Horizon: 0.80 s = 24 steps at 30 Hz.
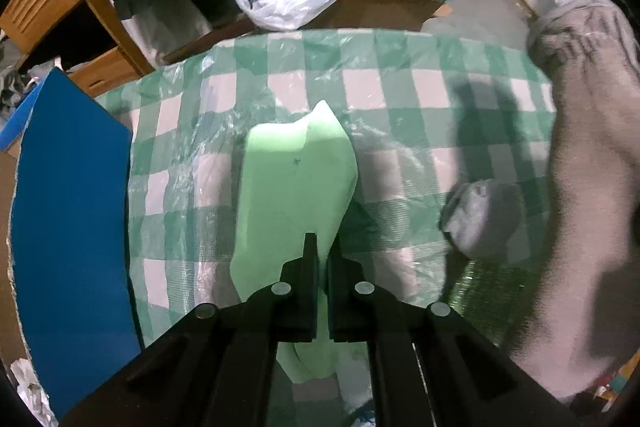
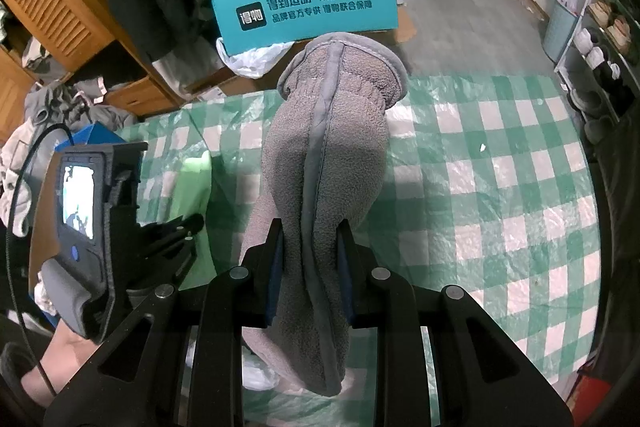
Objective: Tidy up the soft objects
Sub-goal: 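Lift the light green cloth with the left tool while the right tool holds the grey sock up, then carry the green cloth and grey sock toward the cardboard box with both tools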
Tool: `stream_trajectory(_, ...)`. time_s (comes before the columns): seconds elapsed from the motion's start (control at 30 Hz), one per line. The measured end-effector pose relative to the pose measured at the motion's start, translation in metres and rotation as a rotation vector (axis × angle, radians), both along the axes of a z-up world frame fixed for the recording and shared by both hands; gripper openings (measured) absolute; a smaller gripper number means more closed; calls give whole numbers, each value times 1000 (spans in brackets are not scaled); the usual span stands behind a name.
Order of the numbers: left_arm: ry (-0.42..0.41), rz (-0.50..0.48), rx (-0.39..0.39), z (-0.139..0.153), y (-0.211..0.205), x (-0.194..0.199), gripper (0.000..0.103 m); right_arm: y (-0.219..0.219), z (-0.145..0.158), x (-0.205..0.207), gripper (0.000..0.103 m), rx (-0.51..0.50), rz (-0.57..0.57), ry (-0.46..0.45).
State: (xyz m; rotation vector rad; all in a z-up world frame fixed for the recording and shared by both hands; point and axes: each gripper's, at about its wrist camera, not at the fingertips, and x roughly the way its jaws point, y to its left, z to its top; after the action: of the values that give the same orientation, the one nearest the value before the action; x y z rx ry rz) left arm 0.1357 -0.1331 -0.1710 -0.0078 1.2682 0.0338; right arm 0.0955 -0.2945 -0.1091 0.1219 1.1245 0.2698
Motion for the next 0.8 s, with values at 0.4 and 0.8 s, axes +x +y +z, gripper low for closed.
stream_trajectory(0.4,-54,-7,-117,35,15,-12,3,6,14,-4,23,3,16,-26)
stream_trajectory(0.8,-138,-4,-129,78,34,-32,3,21,33,-14,23,11,51,-61)
